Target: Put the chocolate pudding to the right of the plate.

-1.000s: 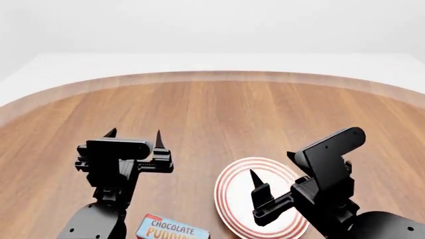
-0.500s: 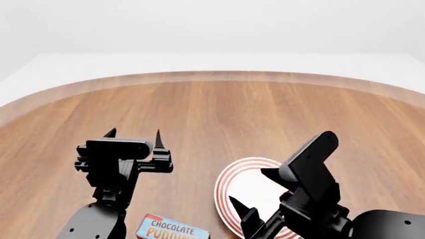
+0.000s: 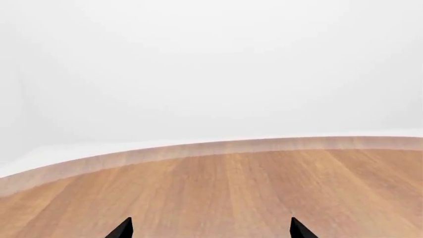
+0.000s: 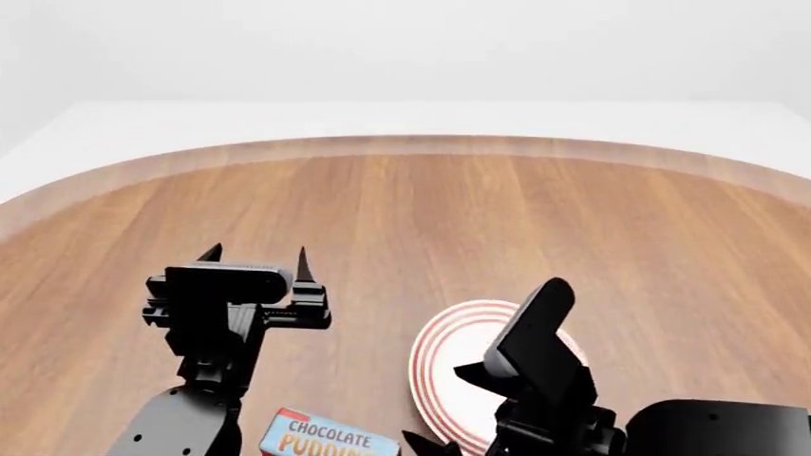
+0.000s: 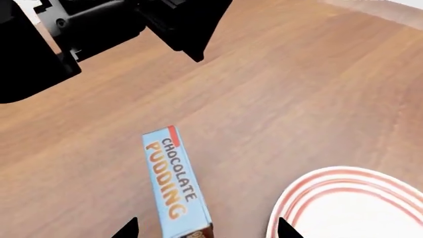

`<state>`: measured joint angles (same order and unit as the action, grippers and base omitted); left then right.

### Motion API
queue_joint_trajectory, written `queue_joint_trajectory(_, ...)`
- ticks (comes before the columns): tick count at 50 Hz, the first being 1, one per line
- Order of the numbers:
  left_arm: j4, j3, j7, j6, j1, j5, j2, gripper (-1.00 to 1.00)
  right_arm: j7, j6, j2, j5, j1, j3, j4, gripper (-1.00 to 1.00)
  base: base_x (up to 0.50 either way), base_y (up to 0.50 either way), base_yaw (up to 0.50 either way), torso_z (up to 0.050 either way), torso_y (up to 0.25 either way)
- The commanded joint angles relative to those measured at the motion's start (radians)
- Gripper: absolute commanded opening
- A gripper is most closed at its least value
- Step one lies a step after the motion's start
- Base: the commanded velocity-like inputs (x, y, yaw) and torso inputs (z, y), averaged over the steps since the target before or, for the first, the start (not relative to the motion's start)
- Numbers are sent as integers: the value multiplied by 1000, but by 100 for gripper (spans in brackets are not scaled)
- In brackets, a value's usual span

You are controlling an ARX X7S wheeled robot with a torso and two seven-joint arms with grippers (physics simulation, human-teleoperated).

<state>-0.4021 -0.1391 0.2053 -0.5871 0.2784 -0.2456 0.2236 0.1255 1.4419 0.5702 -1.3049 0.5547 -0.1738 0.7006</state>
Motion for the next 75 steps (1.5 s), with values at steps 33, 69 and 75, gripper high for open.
queue_joint_trajectory(33,-3,-19,20,3,2,-13,12,100,-211,-81,-110,289,203,-474,-317,100,0,0,0,0,0)
queue_joint_trajectory(69,6,-29,31,17,-1,-27,22,100,-381,-217,-189,461,231,-733,-616,100,0,0,0,0,0)
queue_joint_trajectory(75,7,-30,32,20,-2,-29,24,100,-391,-210,-191,457,232,-755,-601,100,0,0,0,0,0)
